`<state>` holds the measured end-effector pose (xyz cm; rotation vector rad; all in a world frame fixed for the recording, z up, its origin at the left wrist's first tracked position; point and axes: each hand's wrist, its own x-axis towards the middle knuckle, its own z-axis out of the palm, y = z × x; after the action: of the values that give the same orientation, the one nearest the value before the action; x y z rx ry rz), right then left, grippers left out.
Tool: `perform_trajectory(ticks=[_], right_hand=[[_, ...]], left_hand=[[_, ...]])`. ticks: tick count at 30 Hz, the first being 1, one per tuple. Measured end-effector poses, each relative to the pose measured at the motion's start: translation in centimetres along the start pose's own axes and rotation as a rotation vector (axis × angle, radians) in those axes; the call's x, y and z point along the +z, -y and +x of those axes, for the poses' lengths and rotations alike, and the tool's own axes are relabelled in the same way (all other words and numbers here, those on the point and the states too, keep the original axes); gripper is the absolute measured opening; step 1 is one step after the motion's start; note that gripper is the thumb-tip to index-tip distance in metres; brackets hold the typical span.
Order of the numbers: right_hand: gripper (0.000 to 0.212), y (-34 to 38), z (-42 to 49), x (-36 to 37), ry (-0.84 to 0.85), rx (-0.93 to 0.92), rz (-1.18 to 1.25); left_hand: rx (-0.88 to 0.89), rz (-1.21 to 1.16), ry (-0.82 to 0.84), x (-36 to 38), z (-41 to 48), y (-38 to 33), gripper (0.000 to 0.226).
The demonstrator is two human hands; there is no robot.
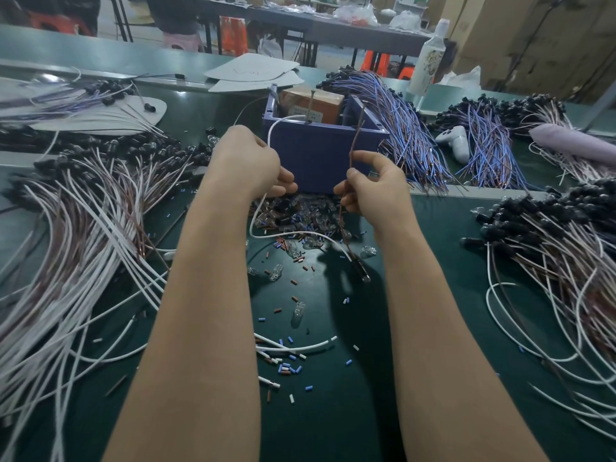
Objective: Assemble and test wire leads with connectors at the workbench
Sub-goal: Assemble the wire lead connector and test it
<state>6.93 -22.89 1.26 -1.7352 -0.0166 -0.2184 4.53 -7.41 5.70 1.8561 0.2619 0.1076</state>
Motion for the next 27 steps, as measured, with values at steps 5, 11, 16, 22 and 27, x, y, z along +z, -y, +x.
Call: perform_trajectory(ticks=[5,11,16,22,27], right_hand=[[0.023,0.04,0.03,0.02,-0.009,-0.002,-0.020],[0.022,0.13,-0.04,-0.04,-0.026,0.001,-0.020],[0.022,0.19,-0.08,-0.03,-0.023,-0.002,-0.034],[0.023,0.18,-0.14,0.02,-0.021,-0.007,-0.051],[0.023,0.29,-0.29,0.04,-0.016,-0.007,-0.072]], left_hand=[[0.007,0.001,-0.008,-0.10,0.01,0.17,0.016],[0.033,0.034,0.062,-0.16,-0.35,-0.17,0.013],[0.059,0.072,0.106,0.02,-0.48,-0.21,0.017],[0.077,0.116,0.157,0.10,-0.37,0.04,0.013],[0.094,0.148,0.231,0.29,-0.42,0.16,0.019]])
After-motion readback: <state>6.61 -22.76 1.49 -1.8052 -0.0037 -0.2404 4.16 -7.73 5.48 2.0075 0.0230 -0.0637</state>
